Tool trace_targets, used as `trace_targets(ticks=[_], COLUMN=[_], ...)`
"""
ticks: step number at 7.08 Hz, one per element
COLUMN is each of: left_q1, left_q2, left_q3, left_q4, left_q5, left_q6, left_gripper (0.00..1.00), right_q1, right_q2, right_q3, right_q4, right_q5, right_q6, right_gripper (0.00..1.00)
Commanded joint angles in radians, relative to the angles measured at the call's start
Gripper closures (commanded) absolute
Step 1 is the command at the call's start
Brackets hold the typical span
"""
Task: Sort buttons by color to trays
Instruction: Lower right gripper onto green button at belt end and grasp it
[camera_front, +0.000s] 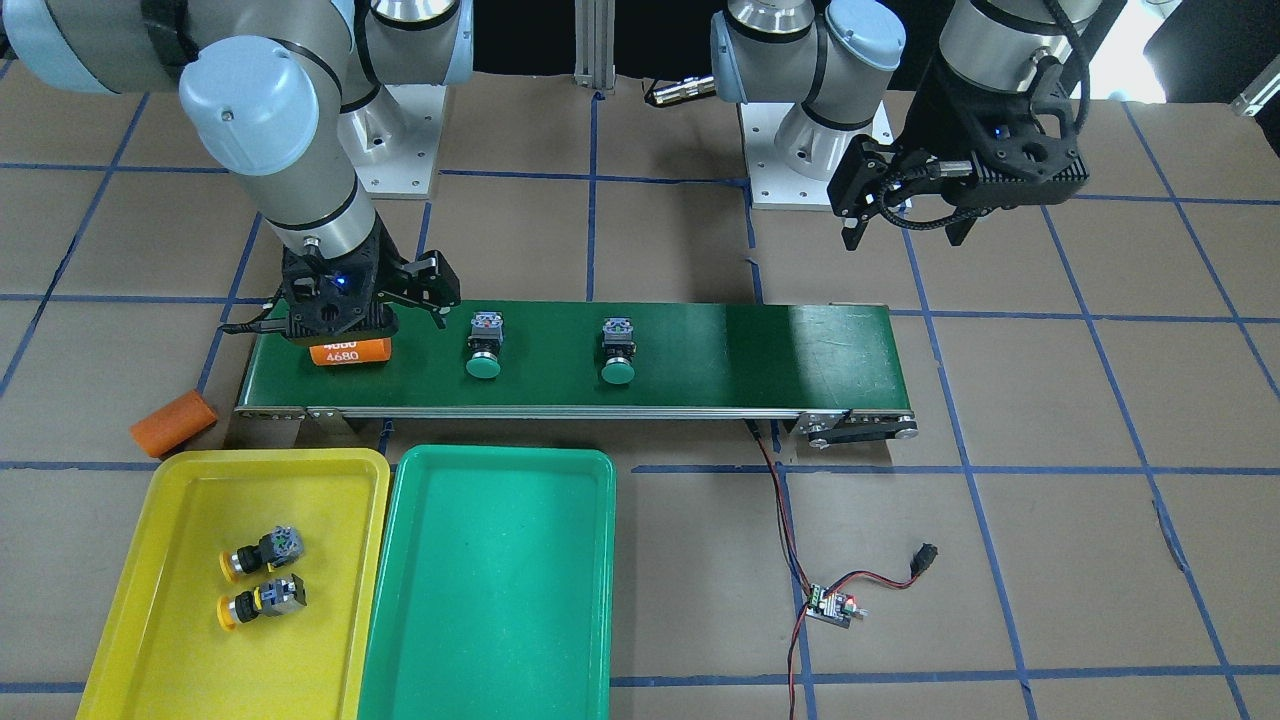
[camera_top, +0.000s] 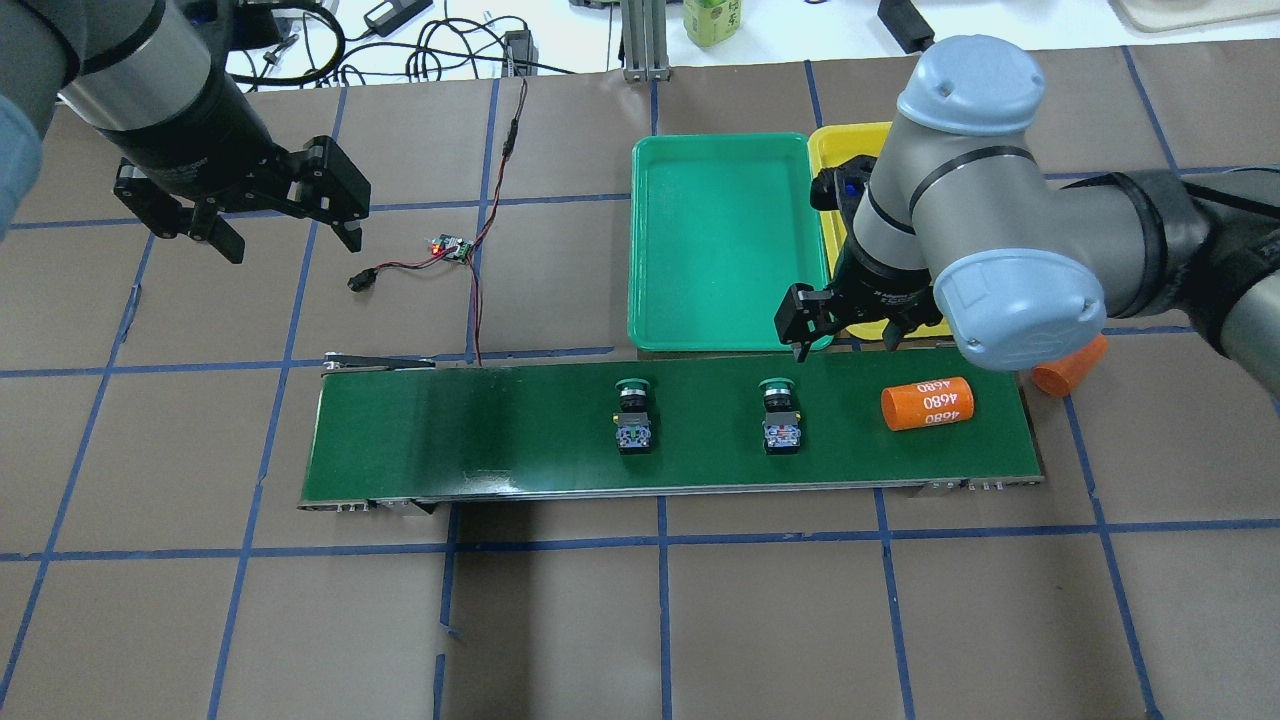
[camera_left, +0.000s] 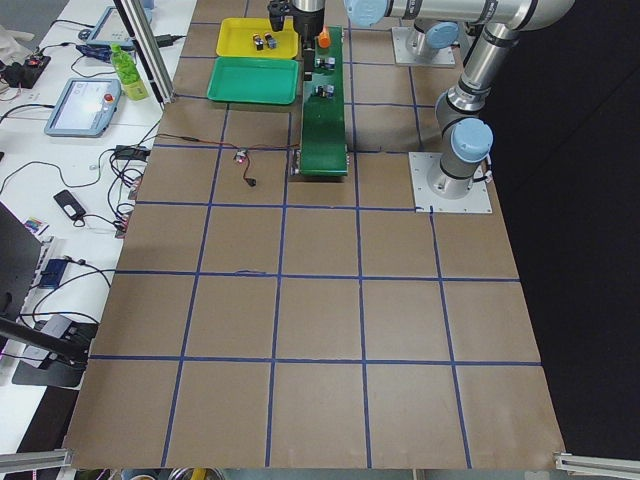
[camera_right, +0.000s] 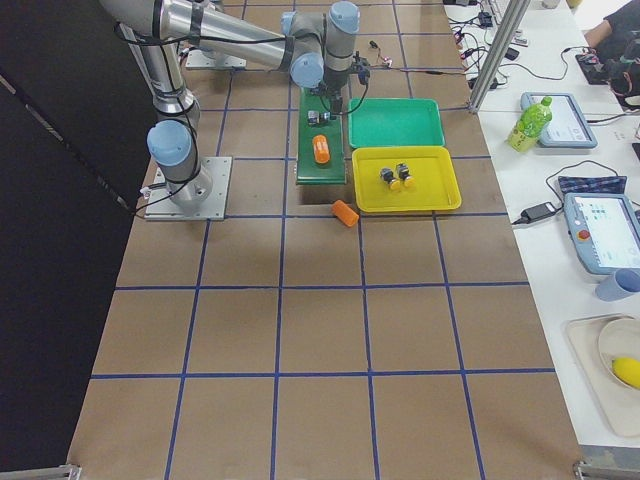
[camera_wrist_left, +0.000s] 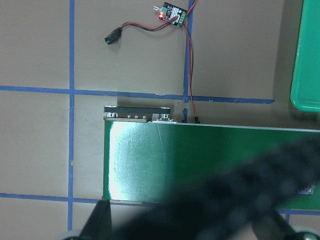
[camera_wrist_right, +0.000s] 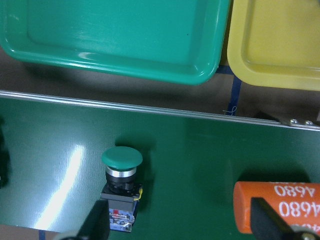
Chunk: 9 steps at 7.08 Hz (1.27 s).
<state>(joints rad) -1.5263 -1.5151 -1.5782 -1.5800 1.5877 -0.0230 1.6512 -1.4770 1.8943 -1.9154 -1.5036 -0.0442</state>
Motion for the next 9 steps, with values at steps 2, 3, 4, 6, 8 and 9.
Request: trace_targets(ticks=[2,3,4,6,8,9], left_q1=[-0.002,-0.002,-0.002,0.0,-0.002,-0.002], left_q2=[0.0,0.0,-0.002,-0.002,-0.003,-0.004], left_q3=[0.0,0.0,0.0,0.001,0.0,0.0], left_q4=[0.0,0.0,0.0,0.0,0.0,0.0], left_q5=[0.0,0.0,-0.002,-0.002,-0.002,-0.002], left_q6=[-0.003,0.0,-0.001,0.0,-0.005,-0.006], left_gripper=[0.0,0.0,0.0,0.0,0.0,0.0], right_q1=[0.018,0.018,0.018,0.018,0.018,0.018], right_q2=[0.032,0.038,0.05,0.069,0.075,0.075], right_q3=[0.074,0.086,0.104,0.114,0.118,0.124], right_q4=[-0.053,-0.059,-0.062,-0.068,-0.071,-0.089], right_q5=[0.013,0.013,0.013,0.013,0.013,0.011], right_q6=[0.021,0.021,0.021,0.023,0.023,0.02], right_gripper=[0.0,0.0,0.0,0.0,0.0,0.2])
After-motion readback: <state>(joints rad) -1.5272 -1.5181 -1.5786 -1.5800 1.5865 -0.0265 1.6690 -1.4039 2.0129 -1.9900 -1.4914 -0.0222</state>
